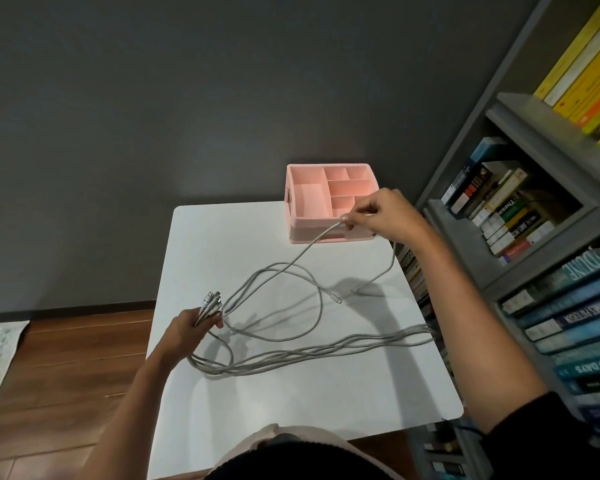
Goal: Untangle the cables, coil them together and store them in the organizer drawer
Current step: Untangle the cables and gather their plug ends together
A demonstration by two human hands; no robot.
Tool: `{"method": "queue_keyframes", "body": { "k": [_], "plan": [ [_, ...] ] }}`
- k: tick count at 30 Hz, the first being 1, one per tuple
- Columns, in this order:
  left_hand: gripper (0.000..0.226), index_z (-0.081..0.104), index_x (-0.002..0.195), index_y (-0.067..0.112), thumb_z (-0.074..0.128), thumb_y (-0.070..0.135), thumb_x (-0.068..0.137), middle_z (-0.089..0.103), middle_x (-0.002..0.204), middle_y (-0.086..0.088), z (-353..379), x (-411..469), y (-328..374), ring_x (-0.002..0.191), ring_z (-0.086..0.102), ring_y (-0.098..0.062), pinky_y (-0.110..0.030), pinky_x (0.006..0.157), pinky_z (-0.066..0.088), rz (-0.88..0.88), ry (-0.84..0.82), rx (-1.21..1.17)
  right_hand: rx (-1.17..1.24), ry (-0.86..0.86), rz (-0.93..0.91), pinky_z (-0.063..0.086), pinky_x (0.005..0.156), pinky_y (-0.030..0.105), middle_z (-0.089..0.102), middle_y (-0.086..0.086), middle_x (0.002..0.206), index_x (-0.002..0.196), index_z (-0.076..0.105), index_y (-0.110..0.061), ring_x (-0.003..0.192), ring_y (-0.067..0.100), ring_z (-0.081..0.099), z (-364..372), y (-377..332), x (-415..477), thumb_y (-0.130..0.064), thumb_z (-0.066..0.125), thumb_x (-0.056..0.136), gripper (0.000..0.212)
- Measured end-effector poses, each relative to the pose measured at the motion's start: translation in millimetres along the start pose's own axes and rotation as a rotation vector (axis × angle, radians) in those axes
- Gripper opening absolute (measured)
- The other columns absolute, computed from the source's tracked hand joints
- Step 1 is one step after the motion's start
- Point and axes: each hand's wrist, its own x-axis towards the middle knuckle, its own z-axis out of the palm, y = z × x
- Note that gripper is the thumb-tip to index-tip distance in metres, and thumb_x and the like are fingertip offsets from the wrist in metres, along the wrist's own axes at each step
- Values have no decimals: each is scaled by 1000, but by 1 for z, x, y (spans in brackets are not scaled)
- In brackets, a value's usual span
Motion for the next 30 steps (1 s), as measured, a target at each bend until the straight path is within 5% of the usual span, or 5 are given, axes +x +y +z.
{"method": "queue_keyframes", "body": {
  "k": [4,12,18,22,30],
  "plan": [
    [27,70,74,13,57,24,95,33,51,3,-2,7,6,43,27,-13,-24,44,24,-16,-1,-23,-76,-40,67,47,73,36,65,-11,73,76,75,-31,79,15,58,-4,9,1,-42,68,83,15],
    [31,67,99,-3,54,25,96,29,39,11,8,13,26,41,26,-13,-21,42,24,-60,-50,-70,-8,-304,80,42,65,29,65,-2,63,82,76,-20,68,5,57,7,13,-13,-35,68,87,18],
    [26,67,108,33,46,19,100,40,46,14,14,17,83,46,31,-6,-17,45,28,234,-234,-44,58,-364,47,37,58,7,62,-5,60,86,75,-10,64,-23,51,20,8,-17,-29,63,91,23],
    [16,69,94,41,54,38,94,63,75,5,27,21,102,66,50,-12,-30,68,42,386,-331,156,171,-369,32,45,79,24,61,-13,55,81,72,-14,76,-6,59,31,13,-17,-28,59,94,23],
    [21,62,77,17,53,7,93,51,48,18,13,19,100,46,44,-5,-15,50,34,369,-140,239,197,-552,110,39,53,13,70,0,79,95,70,-9,59,4,53,19,48,-29,-15,58,95,13]
  ]
}}
